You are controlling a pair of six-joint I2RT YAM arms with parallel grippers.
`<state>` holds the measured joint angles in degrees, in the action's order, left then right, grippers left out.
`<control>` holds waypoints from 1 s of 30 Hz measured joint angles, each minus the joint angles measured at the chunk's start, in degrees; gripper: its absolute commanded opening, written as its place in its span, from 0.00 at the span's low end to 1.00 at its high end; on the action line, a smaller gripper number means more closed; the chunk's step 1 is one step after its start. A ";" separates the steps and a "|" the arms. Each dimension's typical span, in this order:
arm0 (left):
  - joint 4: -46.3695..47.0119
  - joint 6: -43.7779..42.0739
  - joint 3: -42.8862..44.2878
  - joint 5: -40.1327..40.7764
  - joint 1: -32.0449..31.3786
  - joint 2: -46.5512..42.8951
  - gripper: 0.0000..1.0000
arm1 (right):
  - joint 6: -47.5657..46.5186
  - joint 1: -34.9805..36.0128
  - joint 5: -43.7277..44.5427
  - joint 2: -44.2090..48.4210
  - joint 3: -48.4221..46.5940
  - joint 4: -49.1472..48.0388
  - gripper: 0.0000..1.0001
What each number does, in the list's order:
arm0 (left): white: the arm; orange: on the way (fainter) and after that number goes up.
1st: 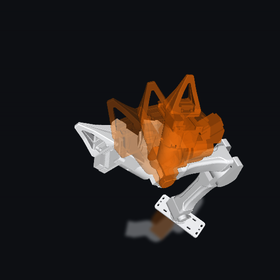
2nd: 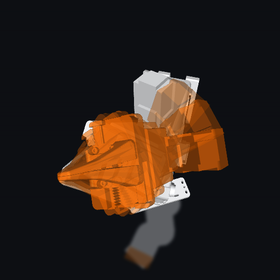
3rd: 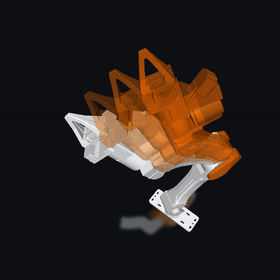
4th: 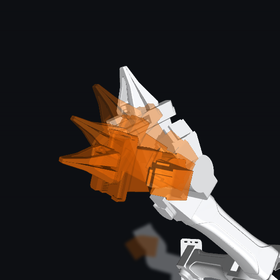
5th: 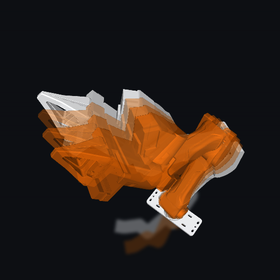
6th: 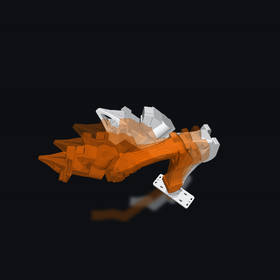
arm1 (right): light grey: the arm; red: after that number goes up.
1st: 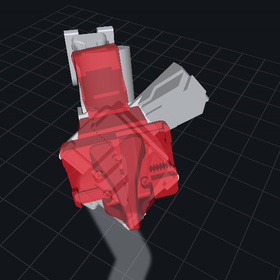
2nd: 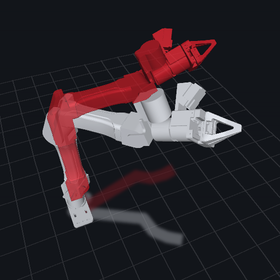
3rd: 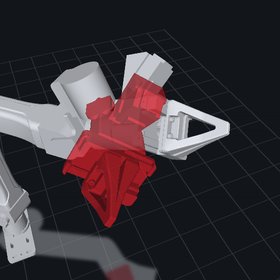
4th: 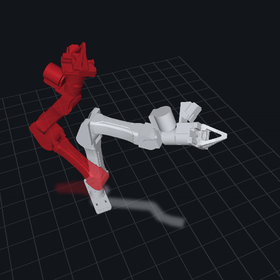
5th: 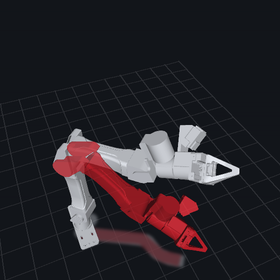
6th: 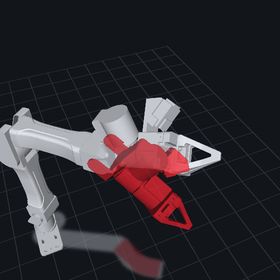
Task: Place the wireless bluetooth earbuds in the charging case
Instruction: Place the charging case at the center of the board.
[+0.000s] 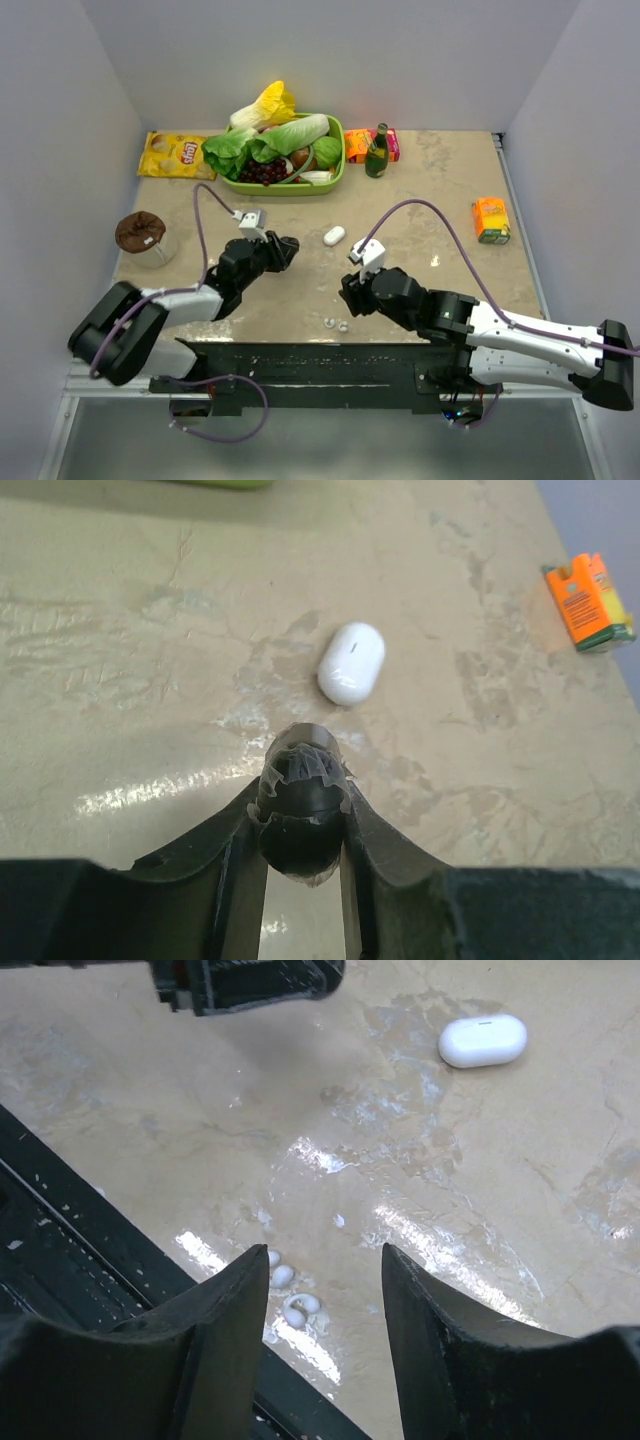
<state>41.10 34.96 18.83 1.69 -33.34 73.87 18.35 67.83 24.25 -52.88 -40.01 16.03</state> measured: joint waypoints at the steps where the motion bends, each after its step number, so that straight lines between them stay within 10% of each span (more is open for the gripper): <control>1: 0.15 0.42 0.87 -1.01 0.94 2.91 0.00 | 0.24 -0.02 -0.07 -0.04 0.46 -0.33 0.53; 17: 14.38 10.54 8.37 -18.88 11.21 30.84 0.02 | 0.90 -0.02 -4.04 0.52 2.69 -5.46 0.55; 20: 14.47 10.54 9.35 -19.34 12.15 31.76 0.42 | 0.72 -0.02 -4.00 0.50 3.19 -5.49 0.56; 24: 15.06 10.99 9.55 -19.39 12.68 31.65 0.66 | 0.66 -0.02 -3.78 0.39 3.28 -5.49 0.58; 25: 15.15 11.02 9.55 -19.30 12.70 31.17 1.00 | 0.57 -0.02 -3.58 0.39 3.28 -5.44 0.58; 30: 11.85 10.49 8.24 -16.57 12.74 25.75 1.00 | 0.22 -0.02 -1.44 0.48 3.26 -4.92 0.61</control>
<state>52.95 45.45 27.07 -14.87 -20.60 99.61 18.57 67.81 22.81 -52.40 -36.75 11.11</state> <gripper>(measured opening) 0.994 0.594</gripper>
